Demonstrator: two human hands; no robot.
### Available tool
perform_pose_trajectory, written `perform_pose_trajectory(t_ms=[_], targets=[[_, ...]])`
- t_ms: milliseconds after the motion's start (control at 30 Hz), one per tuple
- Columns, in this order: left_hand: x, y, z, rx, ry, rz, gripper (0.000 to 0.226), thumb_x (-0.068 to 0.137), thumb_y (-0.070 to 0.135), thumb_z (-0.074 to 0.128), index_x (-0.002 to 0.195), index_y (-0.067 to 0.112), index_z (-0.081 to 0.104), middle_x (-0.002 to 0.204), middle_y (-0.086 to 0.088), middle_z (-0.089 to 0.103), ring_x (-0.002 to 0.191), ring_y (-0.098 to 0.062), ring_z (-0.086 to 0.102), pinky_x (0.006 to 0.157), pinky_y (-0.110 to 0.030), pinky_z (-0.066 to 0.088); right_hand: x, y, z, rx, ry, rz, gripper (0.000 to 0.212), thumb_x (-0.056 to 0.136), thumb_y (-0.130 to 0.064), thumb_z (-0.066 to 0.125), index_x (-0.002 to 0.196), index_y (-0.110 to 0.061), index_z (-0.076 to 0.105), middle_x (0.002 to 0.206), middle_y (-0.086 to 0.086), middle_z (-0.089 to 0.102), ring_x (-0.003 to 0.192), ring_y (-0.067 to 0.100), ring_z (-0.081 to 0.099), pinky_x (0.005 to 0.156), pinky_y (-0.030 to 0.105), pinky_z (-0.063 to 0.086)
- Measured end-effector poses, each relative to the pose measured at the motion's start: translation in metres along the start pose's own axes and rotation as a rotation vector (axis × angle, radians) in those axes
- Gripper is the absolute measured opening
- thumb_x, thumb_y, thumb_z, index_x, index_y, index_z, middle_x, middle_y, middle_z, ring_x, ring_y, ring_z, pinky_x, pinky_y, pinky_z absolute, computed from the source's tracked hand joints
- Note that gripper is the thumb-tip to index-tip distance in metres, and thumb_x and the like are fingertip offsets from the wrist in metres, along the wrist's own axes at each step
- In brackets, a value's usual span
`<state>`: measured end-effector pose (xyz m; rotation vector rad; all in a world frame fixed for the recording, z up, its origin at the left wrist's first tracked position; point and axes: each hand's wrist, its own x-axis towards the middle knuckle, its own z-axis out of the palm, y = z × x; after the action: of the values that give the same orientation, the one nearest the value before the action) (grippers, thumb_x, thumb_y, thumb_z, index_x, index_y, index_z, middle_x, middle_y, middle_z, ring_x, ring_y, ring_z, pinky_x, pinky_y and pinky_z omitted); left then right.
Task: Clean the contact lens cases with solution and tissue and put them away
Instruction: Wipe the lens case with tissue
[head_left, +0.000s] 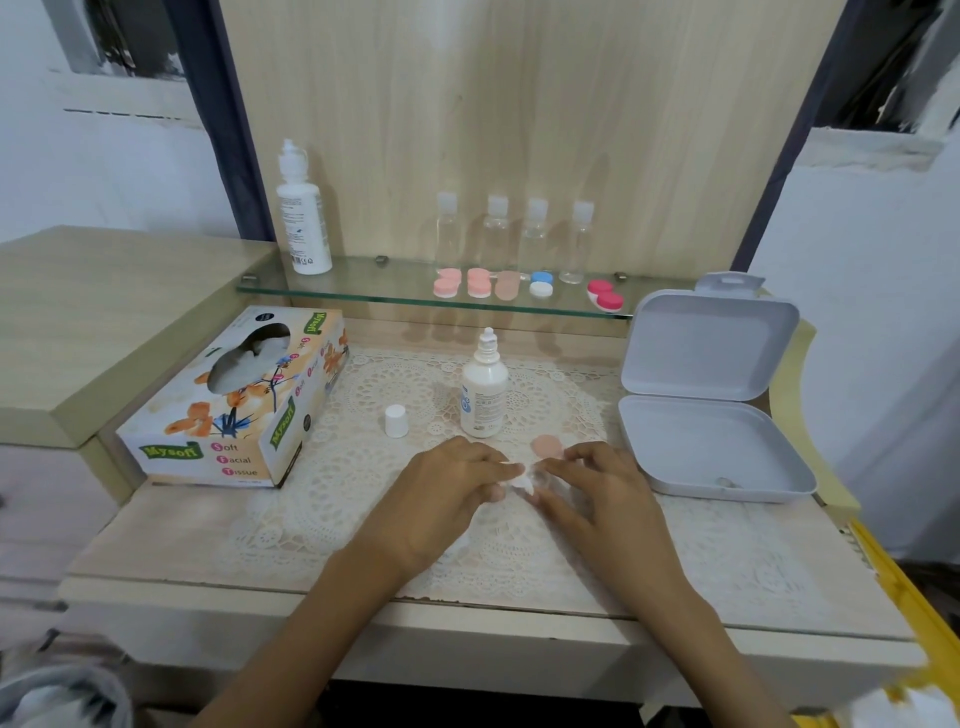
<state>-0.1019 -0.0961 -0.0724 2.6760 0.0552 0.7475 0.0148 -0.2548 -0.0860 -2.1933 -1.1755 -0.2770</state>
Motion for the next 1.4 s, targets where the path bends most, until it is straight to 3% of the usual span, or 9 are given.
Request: perform_pose_trajectory(t_ms=[133,233,533,767,867,933,1033,1100,1400], targets=[[0.001,0.0,-0.003,-0.02,0.057,-0.013,0.021,0.076,0.016,0.072,0.097,0.018,0.075,0.098,0.003,0.073,0.093,-0.01,0.065,0.083,-0.023,0.05,-0.001,-0.002,-0.001,0.01,0.0,0.017,0.029,0.086,-0.044,0.06,0.108,-0.029,0.07,0.111,-0.004,0.058,0.105,0.015,0.05,0.086,0.03,0.045],[0.002,0.002,-0.005,0.009,0.02,0.013,0.015,0.077,0.017,0.067,0.089,0.014,0.075,0.096,0.002,0.073,0.091,-0.013,0.066,0.08,-0.028,0.054,-0.002,-0.002,-0.001,0.009,-0.005,0.013,0.027,0.086,-0.043,0.063,0.108,-0.029,0.07,0.112,-0.004,0.058,0.106,0.014,0.049,0.088,0.031,0.044],[0.005,0.0,-0.004,-0.019,-0.006,-0.028,0.014,0.083,0.012,0.068,0.096,0.013,0.073,0.1,0.005,0.069,0.095,-0.011,0.061,0.085,-0.023,0.047,0.0,-0.003,-0.001,0.011,-0.005,0.019,0.029,0.086,-0.043,0.062,0.109,-0.027,0.07,0.112,-0.003,0.058,0.106,0.015,0.051,0.087,0.031,0.045],[0.003,0.0,-0.004,-0.318,0.069,-0.382,0.012,0.08,0.017,0.072,0.092,0.019,0.073,0.087,0.013,0.07,0.083,0.003,0.061,0.076,-0.008,0.042,-0.001,-0.004,-0.002,0.027,-0.025,0.045,0.039,0.082,-0.053,0.052,0.107,-0.029,0.07,0.112,-0.007,0.057,0.107,0.013,0.049,0.086,0.031,0.045],[0.003,-0.002,-0.006,-0.512,0.091,-0.529,0.017,0.083,0.01,0.068,0.1,0.014,0.071,0.096,0.006,0.071,0.09,0.0,0.064,0.085,-0.013,0.047,0.0,-0.004,-0.002,0.054,-0.007,0.037,0.035,0.082,-0.051,0.056,0.103,-0.028,0.071,0.108,-0.01,0.059,0.104,0.012,0.05,0.086,0.033,0.046],[0.004,0.0,-0.011,-0.612,0.029,-0.564,0.025,0.084,0.007,0.067,0.108,0.014,0.068,0.106,0.006,0.069,0.099,-0.001,0.062,0.092,-0.016,0.047,-0.001,-0.003,-0.003,0.072,-0.003,0.021,0.034,0.083,-0.051,0.057,0.105,-0.029,0.07,0.106,-0.013,0.06,0.103,0.009,0.051,0.086,0.032,0.046],[0.006,0.007,-0.018,-0.827,-0.149,-0.569,0.039,0.081,0.003,0.068,0.116,0.019,0.061,0.111,0.01,0.066,0.1,0.003,0.061,0.086,-0.011,0.047,0.0,-0.003,-0.005,0.081,0.007,0.0,0.045,0.083,-0.061,0.047,0.107,-0.031,0.069,0.105,-0.017,0.06,0.099,0.007,0.053,0.082,0.027,0.045],[0.006,0.01,-0.018,-0.922,-0.219,-0.569,0.044,0.08,0.001,0.068,0.119,0.018,0.058,0.112,0.006,0.068,0.103,-0.003,0.063,0.085,-0.015,0.049,0.0,-0.003,-0.006,0.105,0.017,0.005,0.051,0.08,-0.066,0.043,0.107,-0.031,0.069,0.104,-0.018,0.061,0.098,0.006,0.054,0.08,0.027,0.046],[0.006,0.014,-0.01,-0.97,-0.061,-0.662,0.026,0.083,-0.002,0.064,0.108,0.006,0.065,0.09,-0.003,0.074,0.079,-0.011,0.07,0.065,-0.018,0.052,0.001,-0.005,-0.007,0.106,0.046,-0.011,0.052,0.081,-0.063,0.046,0.103,-0.025,0.072,0.098,-0.015,0.065,0.09,0.007,0.059,0.074,0.028,0.049]])
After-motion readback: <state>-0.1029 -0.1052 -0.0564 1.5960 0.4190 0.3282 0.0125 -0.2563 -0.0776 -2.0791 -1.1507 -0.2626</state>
